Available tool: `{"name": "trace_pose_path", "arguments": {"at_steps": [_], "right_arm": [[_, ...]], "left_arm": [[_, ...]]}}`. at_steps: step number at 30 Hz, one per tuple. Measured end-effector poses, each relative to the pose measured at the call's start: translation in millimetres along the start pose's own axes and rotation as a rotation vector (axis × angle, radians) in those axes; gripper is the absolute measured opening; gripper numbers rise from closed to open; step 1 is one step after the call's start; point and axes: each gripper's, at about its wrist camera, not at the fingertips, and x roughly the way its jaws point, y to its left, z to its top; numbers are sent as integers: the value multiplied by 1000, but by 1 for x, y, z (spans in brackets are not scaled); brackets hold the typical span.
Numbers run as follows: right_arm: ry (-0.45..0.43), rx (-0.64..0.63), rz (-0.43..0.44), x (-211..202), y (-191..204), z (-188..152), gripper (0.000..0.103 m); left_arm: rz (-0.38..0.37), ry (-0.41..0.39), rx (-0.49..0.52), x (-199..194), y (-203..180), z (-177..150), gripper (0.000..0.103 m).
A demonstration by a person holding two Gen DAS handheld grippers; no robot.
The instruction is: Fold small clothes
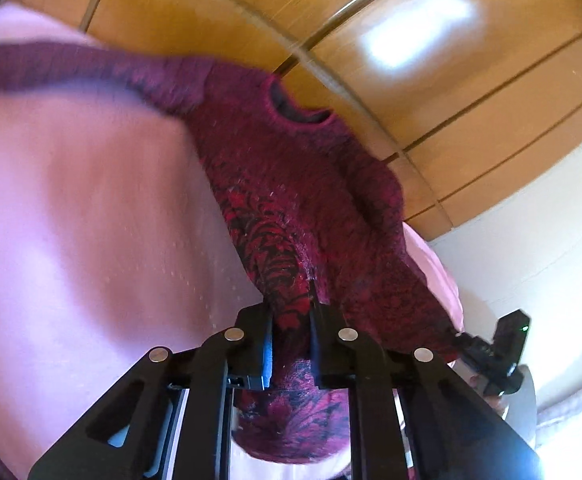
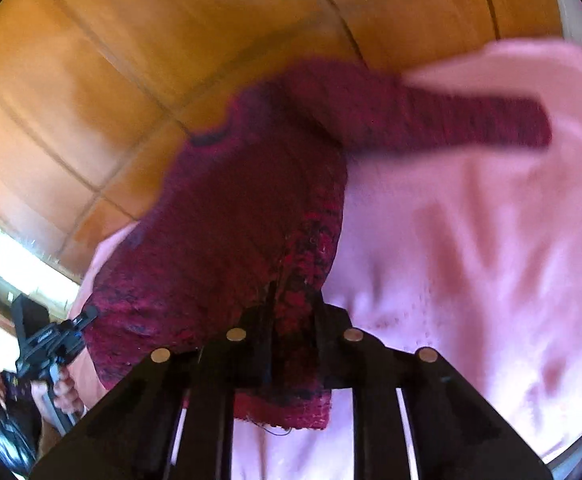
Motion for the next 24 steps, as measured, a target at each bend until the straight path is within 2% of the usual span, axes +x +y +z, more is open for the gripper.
{"name": "trace_pose_path", "arguments": {"at_steps": [3,5,7,11,13,14,15,16,17,18,19,20,21,23,24], "right_arm": [[-13,-97,9,-39,18,-21,13],[8,-120,14,-47,24,-22,13],[62,-152,4,-53,24,-52,13],[215,-97,-44,-38,-8,-119,13],[297,-53,-65,-24,-22,-151,12],[311,-49,-75,-21,-23,-158,12],[311,-37,-85,-18,-26,-162,12],[307,-23,-72,-16,-28,-161,14],[310,-14,-51,-17,-28,-157,16],[300,-17,-58,-21,-27,-156,27],[273,-27,-74,-19,-28,-144,36],[251,-45,-91,-20,-27,-137,37],[220,-65,-125,-20,-23,-126,38],[145,-71,-142,-17,-17,-106,52],[117,-75,-146,-13,-14,-98,55]], "left_arm": [[8,11,44,-30,-9,-9,12],[28,30,63,-45,-7,-21,12],[60,74,67,-54,0,-42,12],[145,153,66,-50,23,-95,13],[188,166,47,-45,36,-111,19],[205,162,29,-45,44,-119,21],[195,154,4,-46,52,-126,26],[194,152,-25,-46,59,-131,37],[185,157,-41,-47,63,-135,41],[163,159,-60,-46,67,-139,42],[163,159,-59,-46,67,-143,42],[173,171,-46,-45,66,-145,39],[199,174,-24,-43,63,-147,30],[204,143,-38,-47,63,-146,27],[214,96,-49,-53,65,-142,27]]}}
